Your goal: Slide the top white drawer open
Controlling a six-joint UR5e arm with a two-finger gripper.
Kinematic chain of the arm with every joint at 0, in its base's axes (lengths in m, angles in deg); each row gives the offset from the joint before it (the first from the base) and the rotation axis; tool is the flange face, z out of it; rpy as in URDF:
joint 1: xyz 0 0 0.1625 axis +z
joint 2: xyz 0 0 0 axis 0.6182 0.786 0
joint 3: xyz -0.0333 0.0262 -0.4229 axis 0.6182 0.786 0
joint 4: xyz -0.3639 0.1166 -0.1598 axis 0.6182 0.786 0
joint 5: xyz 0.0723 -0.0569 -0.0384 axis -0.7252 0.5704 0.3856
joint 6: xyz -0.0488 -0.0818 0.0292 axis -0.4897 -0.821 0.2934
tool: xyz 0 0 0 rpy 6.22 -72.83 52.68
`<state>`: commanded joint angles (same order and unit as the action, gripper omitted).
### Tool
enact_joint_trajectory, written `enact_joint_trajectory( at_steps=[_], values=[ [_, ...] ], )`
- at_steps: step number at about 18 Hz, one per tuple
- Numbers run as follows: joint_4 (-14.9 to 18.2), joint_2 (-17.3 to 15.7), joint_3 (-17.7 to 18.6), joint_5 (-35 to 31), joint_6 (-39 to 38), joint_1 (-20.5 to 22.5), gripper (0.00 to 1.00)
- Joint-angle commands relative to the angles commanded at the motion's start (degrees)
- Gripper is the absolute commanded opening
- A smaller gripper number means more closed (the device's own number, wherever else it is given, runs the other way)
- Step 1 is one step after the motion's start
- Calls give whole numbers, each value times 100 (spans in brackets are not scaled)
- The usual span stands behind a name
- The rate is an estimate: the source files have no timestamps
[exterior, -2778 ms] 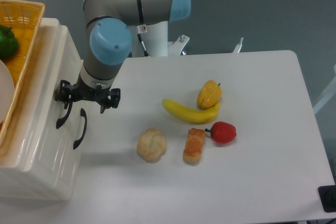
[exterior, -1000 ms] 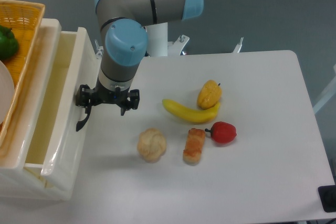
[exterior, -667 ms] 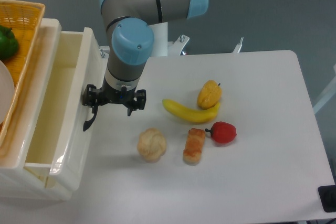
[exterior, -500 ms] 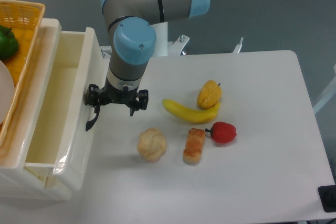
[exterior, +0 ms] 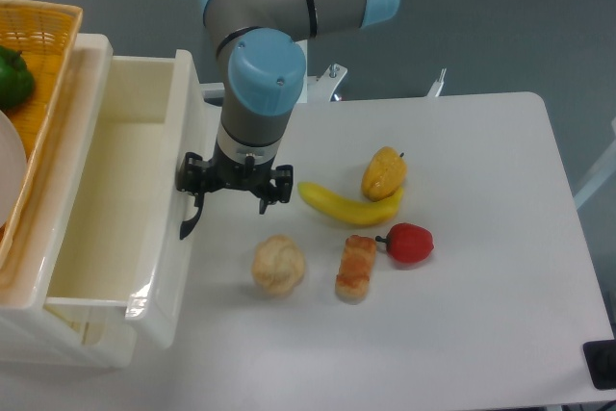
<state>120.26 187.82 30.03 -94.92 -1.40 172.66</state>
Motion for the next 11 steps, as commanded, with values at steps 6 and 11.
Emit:
enact_joint_trajectory(
  at_steps=[6,11],
  values=[
    [9,9,-35,-96,430,193,100],
    [35,26,-35,-105,721,369,100]
  ],
)
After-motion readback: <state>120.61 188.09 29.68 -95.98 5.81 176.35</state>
